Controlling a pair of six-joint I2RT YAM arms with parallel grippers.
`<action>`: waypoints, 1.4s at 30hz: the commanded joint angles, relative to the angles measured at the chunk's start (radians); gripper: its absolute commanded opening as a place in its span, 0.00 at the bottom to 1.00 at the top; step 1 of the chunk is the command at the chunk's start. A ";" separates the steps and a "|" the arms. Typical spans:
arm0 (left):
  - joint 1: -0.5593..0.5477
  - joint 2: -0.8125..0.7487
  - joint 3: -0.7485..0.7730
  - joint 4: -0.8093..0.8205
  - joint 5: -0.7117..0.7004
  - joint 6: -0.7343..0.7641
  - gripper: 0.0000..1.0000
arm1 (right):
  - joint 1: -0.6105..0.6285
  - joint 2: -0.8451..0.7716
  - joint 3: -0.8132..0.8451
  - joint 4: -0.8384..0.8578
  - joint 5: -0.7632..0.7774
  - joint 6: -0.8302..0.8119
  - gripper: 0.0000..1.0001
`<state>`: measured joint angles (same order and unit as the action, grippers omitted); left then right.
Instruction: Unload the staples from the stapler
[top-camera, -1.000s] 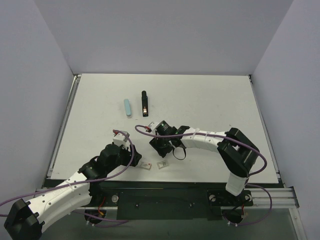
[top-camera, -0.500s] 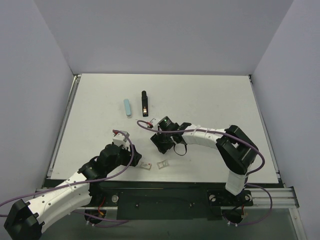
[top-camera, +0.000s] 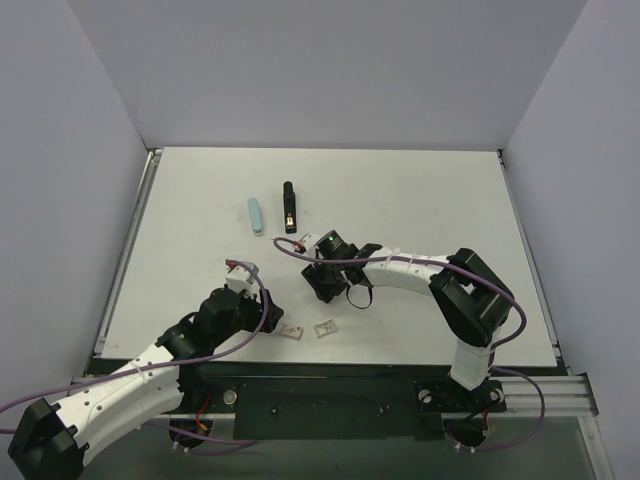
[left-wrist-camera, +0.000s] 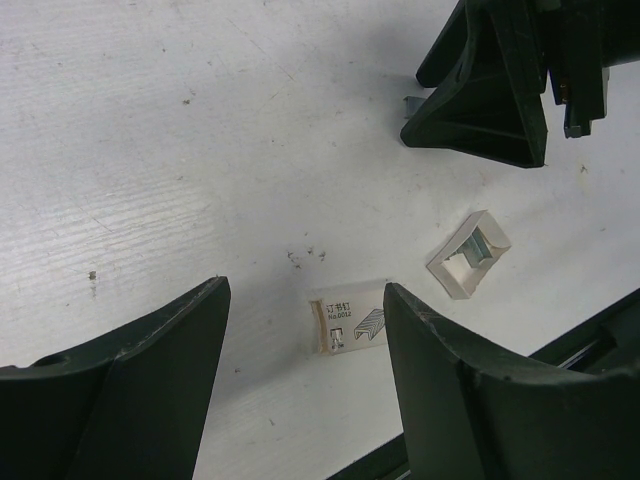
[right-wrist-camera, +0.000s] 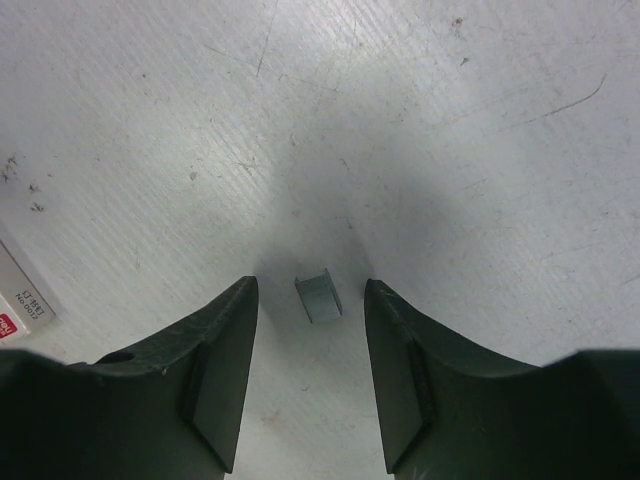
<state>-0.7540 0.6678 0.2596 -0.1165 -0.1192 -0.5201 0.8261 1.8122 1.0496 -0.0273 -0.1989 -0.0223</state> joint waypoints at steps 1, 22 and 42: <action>-0.005 -0.004 0.006 0.021 0.004 -0.003 0.73 | 0.002 0.015 0.013 -0.017 0.006 -0.002 0.41; -0.004 0.003 0.007 0.021 0.006 -0.003 0.73 | 0.064 0.024 0.024 -0.088 0.127 0.012 0.23; -0.004 0.004 0.007 0.025 0.007 -0.003 0.73 | 0.140 -0.117 0.010 -0.143 0.300 0.113 0.08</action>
<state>-0.7540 0.6720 0.2596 -0.1162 -0.1192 -0.5201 0.9382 1.7992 1.0603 -0.0978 0.0196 0.0429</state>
